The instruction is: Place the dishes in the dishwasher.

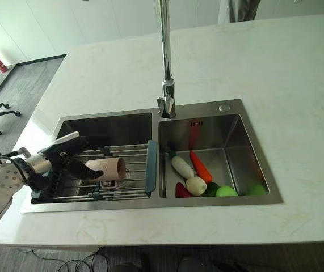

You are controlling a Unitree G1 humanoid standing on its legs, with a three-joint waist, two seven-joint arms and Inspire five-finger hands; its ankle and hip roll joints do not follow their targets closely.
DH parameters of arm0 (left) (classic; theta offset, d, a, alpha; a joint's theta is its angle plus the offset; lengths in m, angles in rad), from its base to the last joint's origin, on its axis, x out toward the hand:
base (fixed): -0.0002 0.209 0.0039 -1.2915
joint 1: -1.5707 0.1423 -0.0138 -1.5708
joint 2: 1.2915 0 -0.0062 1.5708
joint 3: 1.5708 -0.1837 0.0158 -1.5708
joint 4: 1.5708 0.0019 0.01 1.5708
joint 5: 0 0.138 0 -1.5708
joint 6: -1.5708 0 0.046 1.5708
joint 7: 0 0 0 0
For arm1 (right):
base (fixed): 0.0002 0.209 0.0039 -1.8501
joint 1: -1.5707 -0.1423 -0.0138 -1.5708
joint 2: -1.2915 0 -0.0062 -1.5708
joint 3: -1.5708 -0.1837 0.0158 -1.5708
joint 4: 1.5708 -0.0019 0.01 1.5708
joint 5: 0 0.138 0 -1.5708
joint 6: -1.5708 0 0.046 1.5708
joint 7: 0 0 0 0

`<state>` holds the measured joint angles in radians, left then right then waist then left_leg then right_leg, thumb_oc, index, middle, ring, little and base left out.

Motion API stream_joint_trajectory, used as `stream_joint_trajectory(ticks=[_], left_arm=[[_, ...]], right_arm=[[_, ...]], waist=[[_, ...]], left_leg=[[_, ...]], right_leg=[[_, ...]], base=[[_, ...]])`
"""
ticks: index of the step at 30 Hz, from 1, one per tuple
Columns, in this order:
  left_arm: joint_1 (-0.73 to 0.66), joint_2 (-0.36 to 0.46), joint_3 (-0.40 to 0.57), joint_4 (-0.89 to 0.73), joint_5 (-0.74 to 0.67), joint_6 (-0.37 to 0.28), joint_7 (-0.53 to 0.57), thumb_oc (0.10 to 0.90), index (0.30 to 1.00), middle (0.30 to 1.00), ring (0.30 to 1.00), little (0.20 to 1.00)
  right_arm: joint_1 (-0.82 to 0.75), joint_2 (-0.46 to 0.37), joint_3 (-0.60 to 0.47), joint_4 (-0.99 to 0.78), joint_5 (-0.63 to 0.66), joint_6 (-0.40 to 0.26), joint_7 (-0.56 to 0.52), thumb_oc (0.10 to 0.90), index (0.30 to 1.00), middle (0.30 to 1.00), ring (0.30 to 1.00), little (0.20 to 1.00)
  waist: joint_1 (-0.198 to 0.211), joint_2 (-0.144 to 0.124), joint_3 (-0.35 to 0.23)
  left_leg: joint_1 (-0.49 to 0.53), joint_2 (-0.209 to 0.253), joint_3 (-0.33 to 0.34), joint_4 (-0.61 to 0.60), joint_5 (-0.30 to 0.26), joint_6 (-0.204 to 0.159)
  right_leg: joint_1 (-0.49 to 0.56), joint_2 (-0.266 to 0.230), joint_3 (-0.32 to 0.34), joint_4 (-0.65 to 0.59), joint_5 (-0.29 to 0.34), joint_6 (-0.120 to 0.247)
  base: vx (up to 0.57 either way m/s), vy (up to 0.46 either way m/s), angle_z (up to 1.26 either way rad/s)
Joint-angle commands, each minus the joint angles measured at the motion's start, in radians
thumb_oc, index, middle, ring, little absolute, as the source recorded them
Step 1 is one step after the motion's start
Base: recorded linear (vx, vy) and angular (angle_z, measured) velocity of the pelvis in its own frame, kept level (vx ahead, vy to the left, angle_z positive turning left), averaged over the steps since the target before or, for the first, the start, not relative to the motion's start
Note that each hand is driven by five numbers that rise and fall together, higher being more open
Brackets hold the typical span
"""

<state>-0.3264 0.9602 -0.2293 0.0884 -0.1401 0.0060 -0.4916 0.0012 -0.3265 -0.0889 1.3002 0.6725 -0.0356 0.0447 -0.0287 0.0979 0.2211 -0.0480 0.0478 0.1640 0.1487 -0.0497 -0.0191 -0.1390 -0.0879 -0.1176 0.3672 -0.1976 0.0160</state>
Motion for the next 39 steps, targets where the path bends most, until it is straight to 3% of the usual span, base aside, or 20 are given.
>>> stream_joint_trajectory(ticks=[1, 9, 21, 39], left_arm=[[-0.151, 0.062, 0.046, -0.068, 0.009, -0.015, -0.023, 0.800, 0.900, 0.900, 0.900, 0.900], [-0.174, 0.080, 0.010, -0.075, 0.005, 0.044, -0.050, 0.800, 0.900, 0.900, 0.900, 0.900], [-0.163, 0.118, 0.021, -0.053, 0.289, -0.073, 0.038, 0.800, 0.900, 0.900, 0.900, 0.900], [-0.147, 0.120, 0.021, -0.061, 0.255, -0.038, 0.025, 0.800, 0.900, 0.900, 0.900, 0.900]], right_arm=[[0.006, -0.042, -0.020, -0.006, 0.032, -0.028, 0.006, 0.800, 0.900, 0.900, 0.900, 0.900], [0.004, -0.048, -0.025, -0.003, 0.033, -0.030, 0.004, 0.800, 0.900, 0.900, 0.900, 0.900], [0.004, -0.051, -0.014, -0.027, 0.025, -0.032, 0.007, 0.800, 0.900, 0.900, 0.900, 0.900], [-0.009, -0.067, 0.000, -0.083, 0.021, -0.036, 0.020, 0.800, 0.900, 0.900, 0.900, 0.900]], waist=[[-0.024, -0.006, -0.027], [-0.029, -0.002, -0.021], [-0.021, -0.009, 0.001], [-0.022, -0.017, 0.053]], left_leg=[[-0.030, 0.001, -0.022, 0.151, -0.173, 0.008], [-0.033, -0.003, -0.018, 0.151, -0.171, 0.007], [-0.049, -0.006, -0.027, 0.151, -0.166, 0.010], [-0.072, -0.010, -0.036, 0.151, -0.156, 0.012]], right_leg=[[0.039, -0.075, -0.016, -0.067, 0.029, 0.123], [0.030, -0.077, -0.011, -0.067, 0.035, 0.126], [0.017, -0.083, -0.019, -0.067, 0.041, 0.128], [-0.005, -0.085, -0.024, -0.067, 0.050, 0.128]], base=[[0.00, 0.000, 0.00], [0.00, 0.000, -0.01], [0.00, 0.000, -0.01], [0.00, 0.000, 0.00]])
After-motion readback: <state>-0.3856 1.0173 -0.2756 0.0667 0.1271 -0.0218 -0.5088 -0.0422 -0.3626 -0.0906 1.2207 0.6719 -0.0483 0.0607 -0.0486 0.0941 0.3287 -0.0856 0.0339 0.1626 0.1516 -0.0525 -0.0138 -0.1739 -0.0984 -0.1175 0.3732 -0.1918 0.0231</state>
